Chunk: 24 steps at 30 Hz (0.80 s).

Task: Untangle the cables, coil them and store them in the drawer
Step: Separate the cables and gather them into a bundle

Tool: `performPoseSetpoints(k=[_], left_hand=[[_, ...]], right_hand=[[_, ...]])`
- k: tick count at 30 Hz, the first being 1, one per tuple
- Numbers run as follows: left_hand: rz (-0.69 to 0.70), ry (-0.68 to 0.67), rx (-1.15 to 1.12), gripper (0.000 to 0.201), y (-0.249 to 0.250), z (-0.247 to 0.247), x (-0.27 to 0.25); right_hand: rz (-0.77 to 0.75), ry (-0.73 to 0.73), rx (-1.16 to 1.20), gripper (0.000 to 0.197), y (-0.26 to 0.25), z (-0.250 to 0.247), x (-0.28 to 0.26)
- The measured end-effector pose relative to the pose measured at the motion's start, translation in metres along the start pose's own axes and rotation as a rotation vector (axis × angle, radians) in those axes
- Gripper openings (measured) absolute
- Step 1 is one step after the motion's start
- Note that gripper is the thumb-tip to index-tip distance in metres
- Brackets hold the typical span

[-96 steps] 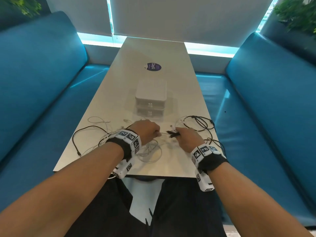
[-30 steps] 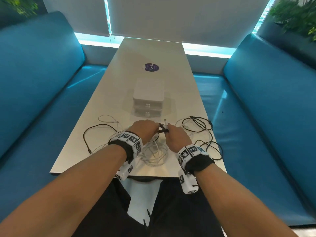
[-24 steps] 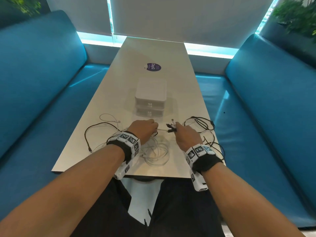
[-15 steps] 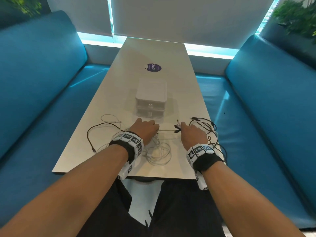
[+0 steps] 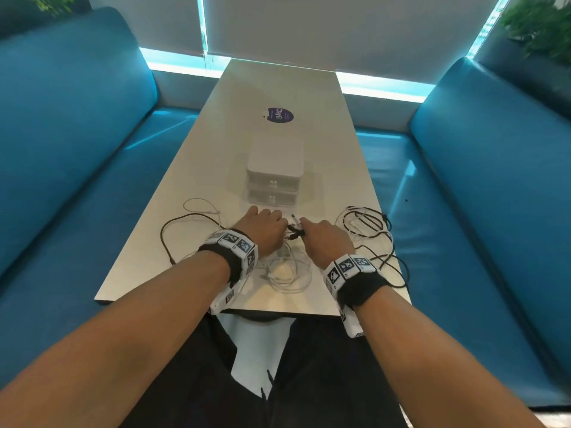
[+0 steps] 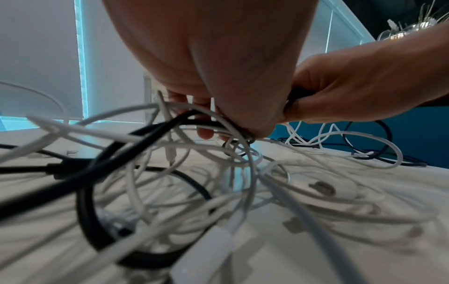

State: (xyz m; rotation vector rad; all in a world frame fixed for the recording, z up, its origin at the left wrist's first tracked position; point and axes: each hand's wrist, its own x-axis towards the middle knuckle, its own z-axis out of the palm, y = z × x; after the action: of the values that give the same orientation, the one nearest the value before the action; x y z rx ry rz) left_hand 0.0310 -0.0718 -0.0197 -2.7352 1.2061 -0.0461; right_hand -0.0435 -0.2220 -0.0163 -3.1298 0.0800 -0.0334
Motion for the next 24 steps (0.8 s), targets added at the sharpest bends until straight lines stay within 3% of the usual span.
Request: performPoseSetpoints(k=[6,11,15,22,24], left_hand=[[0.016,0.025,0.054,0.032,0.001,-0.003,-0.003],[-0.011,0.051,-0.021,0.027,-0.003,0.0,-0.005],[-0.074,-0.006,-0.125,0.032,-0.006,0.005,-0.005],[-0.108,0.007,-0.166,0.011,-0.002,0.001,-0.002],[-0.094,-0.005,-0.186,0.016,-0.002,-0.002,0.001]], right_hand=[[0.037,0.008,-0.002,0.022,0.005,-0.005,0.0],[0.073,-0.004,0.026,0.024,0.009,-0.01,0.001],[0.072,-0.002,0.084,0.023,0.008,-0.012,-0.002],[0.066,-0.01,0.087,0.024,0.014,-0.01,-0.002],[0.075,-0.011,0.085,0.024,0.017,-0.011,-0.003]])
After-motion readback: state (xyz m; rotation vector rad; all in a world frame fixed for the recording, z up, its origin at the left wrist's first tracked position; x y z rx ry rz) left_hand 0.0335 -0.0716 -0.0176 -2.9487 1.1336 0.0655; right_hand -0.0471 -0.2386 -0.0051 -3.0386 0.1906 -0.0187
